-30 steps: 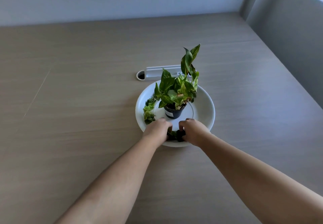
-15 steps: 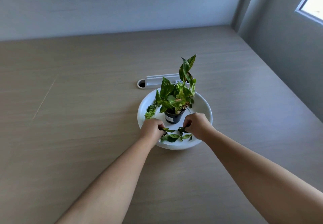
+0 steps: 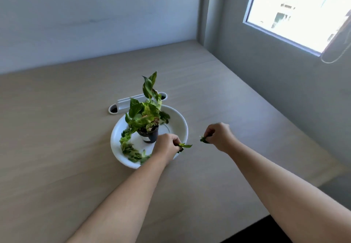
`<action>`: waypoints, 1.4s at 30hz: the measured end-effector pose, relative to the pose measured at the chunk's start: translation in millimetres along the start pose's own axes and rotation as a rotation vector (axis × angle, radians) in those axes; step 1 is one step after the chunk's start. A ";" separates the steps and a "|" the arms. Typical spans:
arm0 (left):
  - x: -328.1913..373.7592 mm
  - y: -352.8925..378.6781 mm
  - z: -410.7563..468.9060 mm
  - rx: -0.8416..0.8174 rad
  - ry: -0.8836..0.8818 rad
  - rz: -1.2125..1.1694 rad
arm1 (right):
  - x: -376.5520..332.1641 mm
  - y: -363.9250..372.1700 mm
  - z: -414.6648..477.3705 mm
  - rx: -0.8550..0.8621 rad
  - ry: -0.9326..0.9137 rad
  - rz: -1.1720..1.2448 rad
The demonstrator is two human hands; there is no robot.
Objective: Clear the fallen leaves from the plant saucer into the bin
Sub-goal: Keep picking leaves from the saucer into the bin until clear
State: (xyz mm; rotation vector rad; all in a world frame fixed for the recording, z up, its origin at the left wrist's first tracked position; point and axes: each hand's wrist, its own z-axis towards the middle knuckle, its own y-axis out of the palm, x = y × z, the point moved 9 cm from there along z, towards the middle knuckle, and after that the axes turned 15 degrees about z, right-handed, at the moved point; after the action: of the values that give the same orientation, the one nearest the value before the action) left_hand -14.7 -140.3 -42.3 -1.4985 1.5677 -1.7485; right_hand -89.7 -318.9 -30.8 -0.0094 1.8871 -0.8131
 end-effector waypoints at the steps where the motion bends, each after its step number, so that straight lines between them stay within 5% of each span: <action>1: 24.2 8.9 0.4 -0.017 0.035 0.010 | 14.5 -23.8 -5.7 0.029 0.030 0.008; 8: 260.2 113.7 -29.2 -0.156 0.365 0.044 | 151.8 -235.3 -96.8 0.335 0.160 0.022; 17: 513.2 297.9 -144.3 -0.388 0.776 0.183 | 366.5 -403.3 -264.5 0.595 0.486 0.130; 26: 558.6 460.8 -200.5 -0.655 0.903 0.419 | 520.1 -397.4 -341.9 0.712 0.740 0.299; 33: 569.0 581.8 -190.1 -0.814 0.843 0.461 | 624.4 -384.0 -352.0 0.837 0.919 0.401; 42: 579.3 631.9 -186.2 -0.944 0.896 0.546 | 660.8 -378.1 -344.9 0.854 0.982 0.453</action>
State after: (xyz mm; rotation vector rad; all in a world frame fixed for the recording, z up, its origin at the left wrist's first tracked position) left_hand -623.7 -718.7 -295.3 -0.3044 3.1603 -1.4239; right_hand -808.6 -663.5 -281.9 1.5196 2.0756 -1.3625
